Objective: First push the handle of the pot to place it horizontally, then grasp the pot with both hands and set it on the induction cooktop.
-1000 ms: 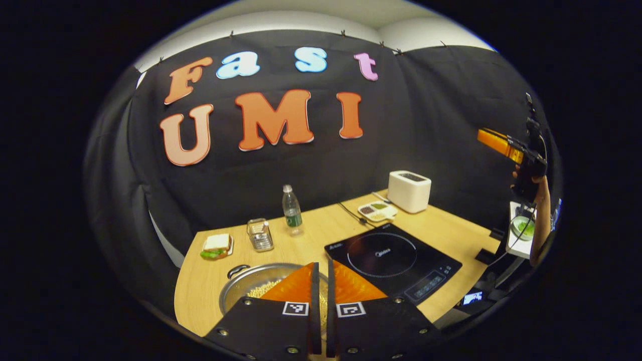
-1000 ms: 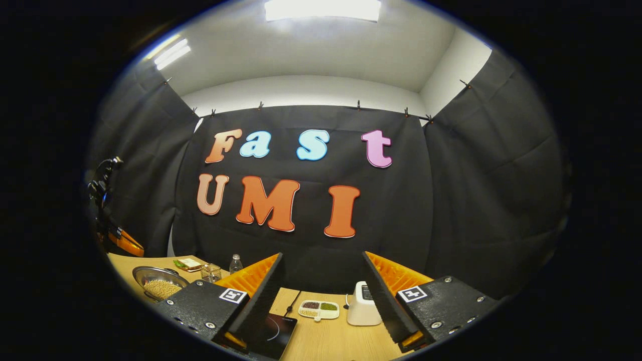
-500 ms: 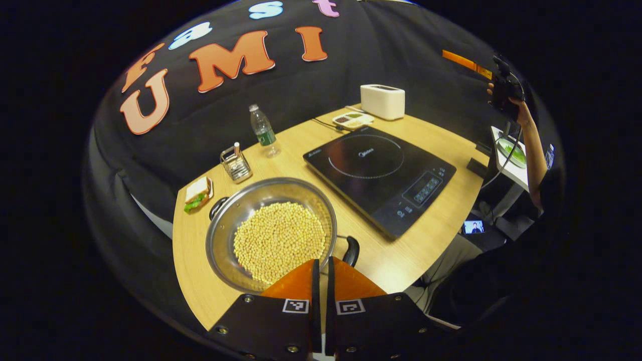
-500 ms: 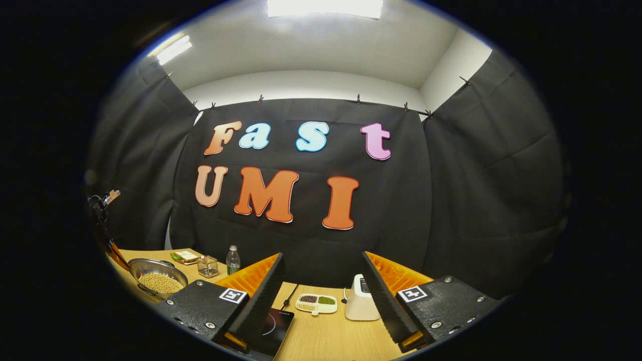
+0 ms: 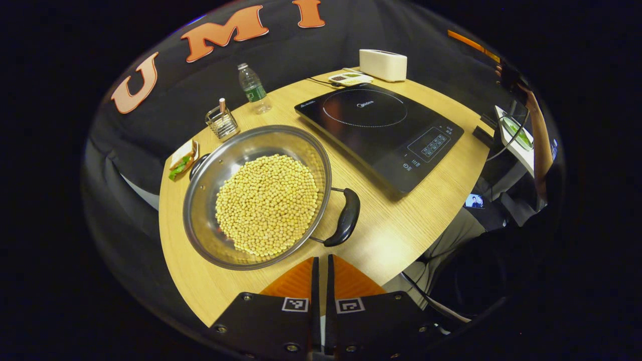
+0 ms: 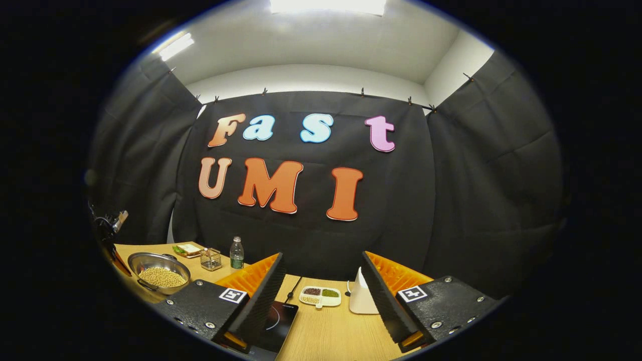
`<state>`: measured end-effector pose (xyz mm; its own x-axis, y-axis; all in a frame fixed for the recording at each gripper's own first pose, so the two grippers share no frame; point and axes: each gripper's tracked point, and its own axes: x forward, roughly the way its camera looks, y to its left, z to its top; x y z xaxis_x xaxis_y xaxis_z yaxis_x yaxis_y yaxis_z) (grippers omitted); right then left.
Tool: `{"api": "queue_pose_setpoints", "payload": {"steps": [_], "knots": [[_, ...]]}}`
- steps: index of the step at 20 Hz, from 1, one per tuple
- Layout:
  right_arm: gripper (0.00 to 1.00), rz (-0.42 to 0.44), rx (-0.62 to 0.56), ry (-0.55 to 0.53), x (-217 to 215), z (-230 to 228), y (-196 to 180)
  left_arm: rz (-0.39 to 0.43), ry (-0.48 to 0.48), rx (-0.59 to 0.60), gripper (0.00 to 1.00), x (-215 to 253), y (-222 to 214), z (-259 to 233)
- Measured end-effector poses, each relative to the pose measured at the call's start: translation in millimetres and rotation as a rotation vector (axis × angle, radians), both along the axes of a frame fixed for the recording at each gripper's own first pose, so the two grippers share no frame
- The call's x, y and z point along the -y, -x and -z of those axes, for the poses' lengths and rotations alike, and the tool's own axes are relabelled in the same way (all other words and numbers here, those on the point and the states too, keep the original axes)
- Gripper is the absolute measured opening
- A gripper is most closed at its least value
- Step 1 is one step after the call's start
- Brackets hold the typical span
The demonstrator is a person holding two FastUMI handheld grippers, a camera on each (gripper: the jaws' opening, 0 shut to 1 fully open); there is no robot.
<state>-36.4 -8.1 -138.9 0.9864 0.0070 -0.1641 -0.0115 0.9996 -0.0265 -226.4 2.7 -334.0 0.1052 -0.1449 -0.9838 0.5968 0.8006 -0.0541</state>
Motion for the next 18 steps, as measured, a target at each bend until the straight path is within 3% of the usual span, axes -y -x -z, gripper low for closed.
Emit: {"api": "queue_pose_setpoints", "payload": {"steps": [5, 10, 18], "knots": [[0.94, 0.046, -0.014, 0.016, 20, 1, 12, -0.016, 0.005, -0.05, 0.05, 14, 5, 24], [0.94, 0.086, -0.02, 0.031, 42, 2, 29, -0.088, 0.012, -0.083, 0.05, 21, 2, 35], [0.94, 0.103, -0.053, 0.01, 48, 15, 36, -0.175, 0.085, -0.042, 0.04, 47, -23, 36]]}}
